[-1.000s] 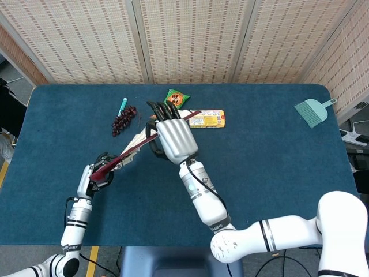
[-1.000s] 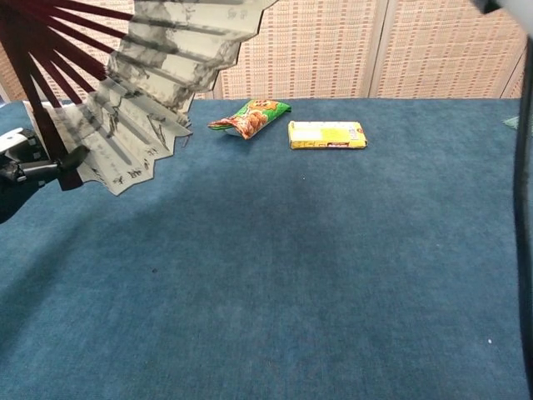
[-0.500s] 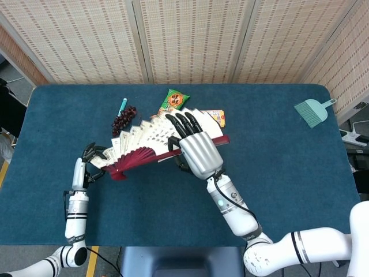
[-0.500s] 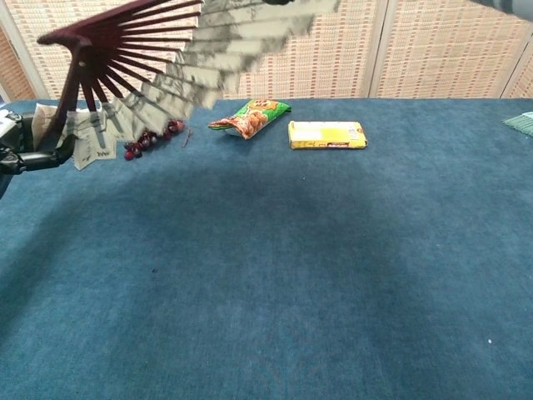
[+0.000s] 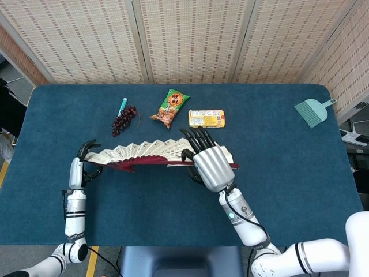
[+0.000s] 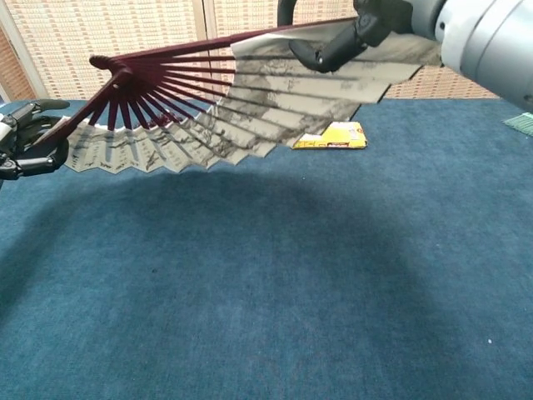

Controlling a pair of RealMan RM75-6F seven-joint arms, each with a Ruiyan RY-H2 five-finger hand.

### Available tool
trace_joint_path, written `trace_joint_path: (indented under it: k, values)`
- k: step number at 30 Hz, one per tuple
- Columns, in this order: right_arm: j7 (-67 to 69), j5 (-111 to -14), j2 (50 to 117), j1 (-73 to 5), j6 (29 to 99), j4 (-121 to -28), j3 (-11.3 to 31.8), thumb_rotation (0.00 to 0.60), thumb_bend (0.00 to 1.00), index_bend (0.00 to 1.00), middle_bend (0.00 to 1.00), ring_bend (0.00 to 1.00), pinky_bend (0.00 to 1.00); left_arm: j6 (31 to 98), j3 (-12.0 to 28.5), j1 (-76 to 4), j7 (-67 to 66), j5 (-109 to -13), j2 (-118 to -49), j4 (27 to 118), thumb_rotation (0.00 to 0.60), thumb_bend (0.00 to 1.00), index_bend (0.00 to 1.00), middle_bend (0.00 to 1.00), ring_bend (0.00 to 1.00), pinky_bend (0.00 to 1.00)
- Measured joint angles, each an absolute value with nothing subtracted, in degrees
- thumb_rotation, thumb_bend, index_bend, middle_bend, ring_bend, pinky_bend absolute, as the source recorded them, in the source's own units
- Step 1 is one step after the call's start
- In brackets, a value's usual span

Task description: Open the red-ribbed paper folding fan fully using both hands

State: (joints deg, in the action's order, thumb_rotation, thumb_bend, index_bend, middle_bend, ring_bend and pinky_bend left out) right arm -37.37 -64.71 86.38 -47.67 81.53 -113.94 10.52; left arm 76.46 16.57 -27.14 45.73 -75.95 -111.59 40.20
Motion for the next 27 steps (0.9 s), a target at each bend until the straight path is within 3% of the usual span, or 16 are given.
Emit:
trace_joint_path:
  k: [4, 10, 16, 27]
  values:
    - [-36.7, -68.9, 88.3, -45.1, 82.8, -111.7, 7.0, 0.600, 0.51, 0.38, 0.05, 0.00, 0.00, 76.6, 15.6, -27.4, 47.6, -77.0, -113.7, 34.8, 0.600, 0.54, 0.10, 0.22, 0.08, 0.11]
    - [-35.5, -75.0, 90.2, -41.4, 83.9, -109.1, 2.3, 0.600, 0.51, 0.19, 0.04, 0.00, 0.00, 76.6, 12.1, -26.5, 48.8, -79.5, -114.6, 30.3, 0.600, 0.53, 0.01, 0.15, 0.03, 0.10]
    - [-35.6, -80.5, 89.9, -37.8, 84.5, -109.4, -2.0, 0.600, 0.51, 0.14, 0.03, 0.00, 0.00, 76.3, 9.7, -25.6, 46.6, -81.1, -115.3, 26.0, 0.600, 0.49, 0.00, 0.00, 0.00, 0.06]
    - [-39.4, -86.8, 86.3, -31.3, 83.4, -110.0, -9.9, 0.600, 0.51, 0.06, 0.00, 0.00, 0.00, 72.2, 1.8, -23.9, 33.1, -86.4, -115.8, 15.6, 0.600, 0.47, 0.00, 0.00, 0.00, 0.01]
